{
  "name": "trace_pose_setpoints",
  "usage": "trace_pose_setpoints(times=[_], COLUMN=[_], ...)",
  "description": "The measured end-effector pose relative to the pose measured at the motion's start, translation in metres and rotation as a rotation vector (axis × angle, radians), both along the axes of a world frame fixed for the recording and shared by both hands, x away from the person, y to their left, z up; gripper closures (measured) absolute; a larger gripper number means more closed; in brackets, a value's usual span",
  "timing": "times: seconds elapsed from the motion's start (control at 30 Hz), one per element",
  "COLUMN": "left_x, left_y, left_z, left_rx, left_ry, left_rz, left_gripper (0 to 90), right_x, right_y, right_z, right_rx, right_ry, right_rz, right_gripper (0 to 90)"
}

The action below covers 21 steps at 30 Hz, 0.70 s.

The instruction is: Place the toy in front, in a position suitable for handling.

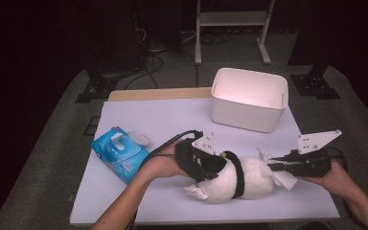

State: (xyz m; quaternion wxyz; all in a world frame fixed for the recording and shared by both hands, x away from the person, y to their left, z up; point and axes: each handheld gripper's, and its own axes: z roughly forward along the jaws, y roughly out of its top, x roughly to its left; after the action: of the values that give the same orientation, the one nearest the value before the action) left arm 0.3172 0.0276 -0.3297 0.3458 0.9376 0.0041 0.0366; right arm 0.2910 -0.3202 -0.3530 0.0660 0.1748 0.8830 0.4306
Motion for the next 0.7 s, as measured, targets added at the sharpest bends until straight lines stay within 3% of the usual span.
trace_pose_setpoints(times=[0.33,0.53,0.7], left_x=[0.001,0.002,0.002], left_y=[-0.003,-0.005,-0.008], left_z=[-0.001,-0.001,-0.001], left_rx=[0.007,0.016,0.026], left_ry=[0.001,-0.003,-0.009], left_rz=[-0.003,-0.003,-0.013], left_gripper=[29.2,29.2,29.1], right_x=[-0.002,0.006,0.014], right_y=[-0.007,0.018,0.042], right_z=[-0.001,0.009,0.013], right_rx=[0.008,-0.036,-0.043], right_ry=[0.007,-0.008,-0.016], right_rz=[-0.022,0.035,0.090], right_gripper=[80.0,80.0,80.0])
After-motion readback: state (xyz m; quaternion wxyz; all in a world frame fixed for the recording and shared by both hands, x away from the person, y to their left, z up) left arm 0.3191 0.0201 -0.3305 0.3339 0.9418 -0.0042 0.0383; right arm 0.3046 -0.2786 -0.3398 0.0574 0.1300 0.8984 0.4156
